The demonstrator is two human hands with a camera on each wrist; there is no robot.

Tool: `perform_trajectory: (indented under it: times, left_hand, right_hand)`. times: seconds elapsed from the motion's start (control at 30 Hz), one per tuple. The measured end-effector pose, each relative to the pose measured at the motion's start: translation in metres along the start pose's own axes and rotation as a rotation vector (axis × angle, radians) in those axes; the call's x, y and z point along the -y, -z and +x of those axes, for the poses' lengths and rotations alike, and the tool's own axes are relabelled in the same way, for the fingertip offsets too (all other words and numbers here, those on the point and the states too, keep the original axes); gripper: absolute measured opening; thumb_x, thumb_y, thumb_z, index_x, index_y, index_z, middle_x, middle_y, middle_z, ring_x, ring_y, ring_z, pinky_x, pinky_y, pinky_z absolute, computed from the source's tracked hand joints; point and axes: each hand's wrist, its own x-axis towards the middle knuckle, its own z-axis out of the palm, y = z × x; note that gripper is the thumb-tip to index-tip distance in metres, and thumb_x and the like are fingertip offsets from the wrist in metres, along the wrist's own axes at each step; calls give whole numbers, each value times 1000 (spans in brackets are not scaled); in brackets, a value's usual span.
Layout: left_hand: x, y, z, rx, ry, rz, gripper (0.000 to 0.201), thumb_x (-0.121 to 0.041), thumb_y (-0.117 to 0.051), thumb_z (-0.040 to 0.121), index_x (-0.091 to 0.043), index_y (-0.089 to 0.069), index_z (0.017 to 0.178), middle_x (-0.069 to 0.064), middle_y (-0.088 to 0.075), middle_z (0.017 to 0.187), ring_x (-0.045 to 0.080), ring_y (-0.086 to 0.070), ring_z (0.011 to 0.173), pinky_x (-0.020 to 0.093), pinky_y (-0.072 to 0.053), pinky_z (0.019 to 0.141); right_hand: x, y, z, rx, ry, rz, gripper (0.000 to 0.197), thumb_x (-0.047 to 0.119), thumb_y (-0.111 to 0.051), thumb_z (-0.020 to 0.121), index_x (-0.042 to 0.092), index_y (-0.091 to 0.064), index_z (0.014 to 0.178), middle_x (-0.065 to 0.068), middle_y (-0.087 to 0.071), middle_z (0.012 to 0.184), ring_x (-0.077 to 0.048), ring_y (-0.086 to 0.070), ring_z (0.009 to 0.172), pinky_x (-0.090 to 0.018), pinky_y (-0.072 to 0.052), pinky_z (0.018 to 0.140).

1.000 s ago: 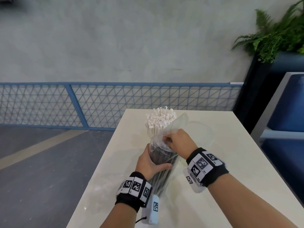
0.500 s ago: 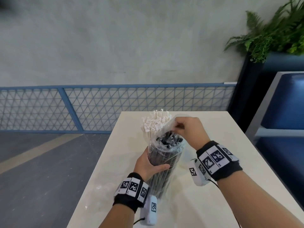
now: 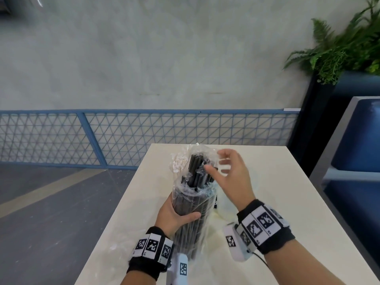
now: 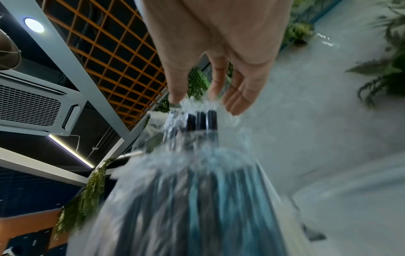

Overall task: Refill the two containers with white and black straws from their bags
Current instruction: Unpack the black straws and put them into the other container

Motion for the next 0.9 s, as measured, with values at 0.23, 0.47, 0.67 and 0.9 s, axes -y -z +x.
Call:
perform_trajectory:
  times: [0.23, 0.47, 0.67, 0.9]
  left_hand:
    - [-11, -3, -7, 62, -56, -73, 92, -28, -89, 45, -22, -48, 127, -4, -66, 119, 8, -61, 112, 29, -51, 93]
    - [-37, -5, -4, 3, -168, -58, 70, -9, -86, 56, -31, -51, 113, -6, -67, 108, 5, -66, 99, 16, -50, 81]
    - [-32, -6, -5, -55, -188, -41, 58, -4, -80, 67, -37, -51, 105, -19, -64, 103, -15, -61, 91, 3, -44, 76]
    - [-24, -4, 1, -51, -187, -46, 60, -5, -79, 69, -37, -50, 111, -17, -63, 110, -12, -60, 99, 3, -43, 80]
  right_hand:
    - [-14, -18, -19, 163, -206, 75, 60, 30, -81, 66, 14, -50, 115, 5, -65, 104, -13, -62, 98, -21, -50, 83]
    - [-15, -39, -24, 53, -327, 291, 41, 18, -81, 65, 15, -61, 100, -3, -72, 94, -19, -68, 89, -47, -55, 84]
    - [-5, -34, -10, 15, -306, 393, 34, 8, -76, 72, 8, -62, 103, -7, -71, 97, -20, -67, 91, -43, -54, 87]
    - [6, -22, 5, -18, -215, 479, 30, 9, -74, 76, 3, -61, 102, -7, -71, 95, -17, -67, 89, -33, -53, 83]
